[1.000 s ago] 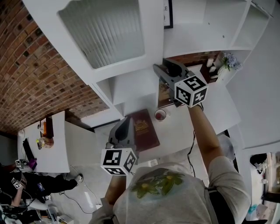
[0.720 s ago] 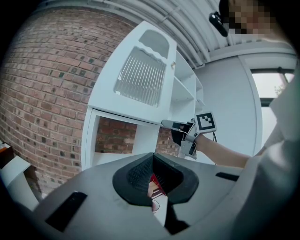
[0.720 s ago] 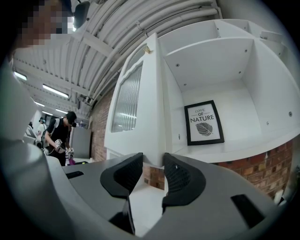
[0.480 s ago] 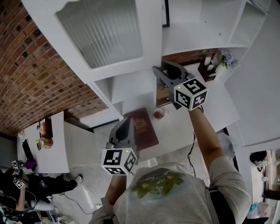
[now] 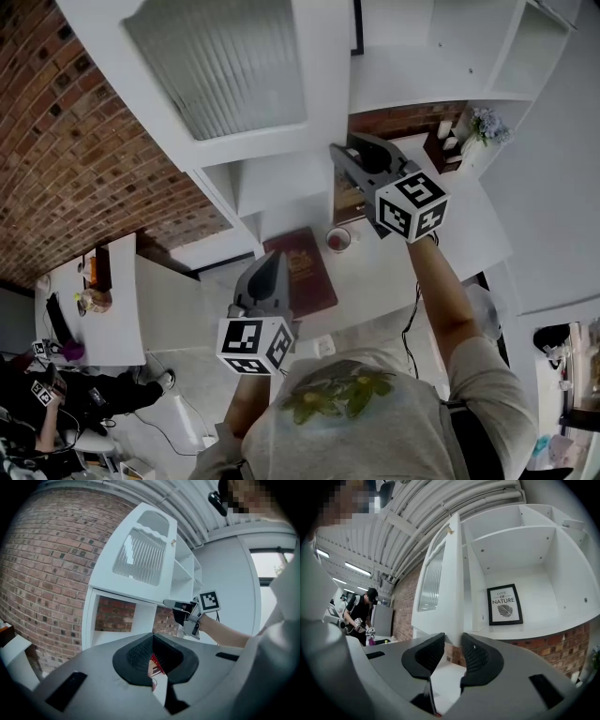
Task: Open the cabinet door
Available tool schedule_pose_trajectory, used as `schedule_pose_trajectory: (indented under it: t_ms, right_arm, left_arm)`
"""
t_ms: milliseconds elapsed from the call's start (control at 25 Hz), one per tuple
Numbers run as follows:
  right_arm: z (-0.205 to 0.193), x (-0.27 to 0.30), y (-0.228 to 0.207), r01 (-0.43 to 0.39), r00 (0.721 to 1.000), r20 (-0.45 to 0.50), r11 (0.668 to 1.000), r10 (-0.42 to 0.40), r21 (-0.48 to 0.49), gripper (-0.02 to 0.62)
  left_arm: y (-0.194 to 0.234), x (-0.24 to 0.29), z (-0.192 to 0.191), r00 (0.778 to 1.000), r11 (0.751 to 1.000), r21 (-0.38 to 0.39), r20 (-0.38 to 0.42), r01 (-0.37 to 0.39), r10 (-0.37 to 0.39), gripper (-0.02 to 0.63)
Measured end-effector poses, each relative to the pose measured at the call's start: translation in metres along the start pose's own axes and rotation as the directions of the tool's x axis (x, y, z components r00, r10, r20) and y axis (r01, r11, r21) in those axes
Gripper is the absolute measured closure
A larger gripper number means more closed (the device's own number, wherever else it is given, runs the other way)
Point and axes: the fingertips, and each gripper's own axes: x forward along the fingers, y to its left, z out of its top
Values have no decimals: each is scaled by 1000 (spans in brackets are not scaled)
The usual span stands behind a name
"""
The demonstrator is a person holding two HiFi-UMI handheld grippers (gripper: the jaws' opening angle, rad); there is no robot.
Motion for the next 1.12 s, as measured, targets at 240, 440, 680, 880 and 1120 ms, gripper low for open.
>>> schedule_pose_trajectory:
  t_ms: [240, 440, 680, 880, 1120]
  right_arm:
    - [2, -7, 7, -7, 1000, 21, 1000, 7, 1, 474]
    - [2, -13, 11, -23, 1000, 16, 1000, 23, 1, 480]
    - [3, -20, 18, -32, 999, 23, 999, 32, 6, 485]
    - [3, -26, 25, -47, 999, 23, 999, 47, 11, 491]
    - [4, -32, 32, -59, 998, 28, 998, 59, 19, 497]
  left_arm:
    - [-1, -4, -1, 1000, 1000, -2, 3, -15, 15, 597]
    - [-5, -6, -1, 1000, 1000, -1, 6, -23, 23, 597]
    - [-8, -11, 0, 999, 999, -1, 14, -35, 35, 597]
    - [-10, -15, -4, 999, 999, -3, 12, -41, 41, 597]
    - [-11, -19, -6, 999, 999, -7, 16, -47, 47, 597]
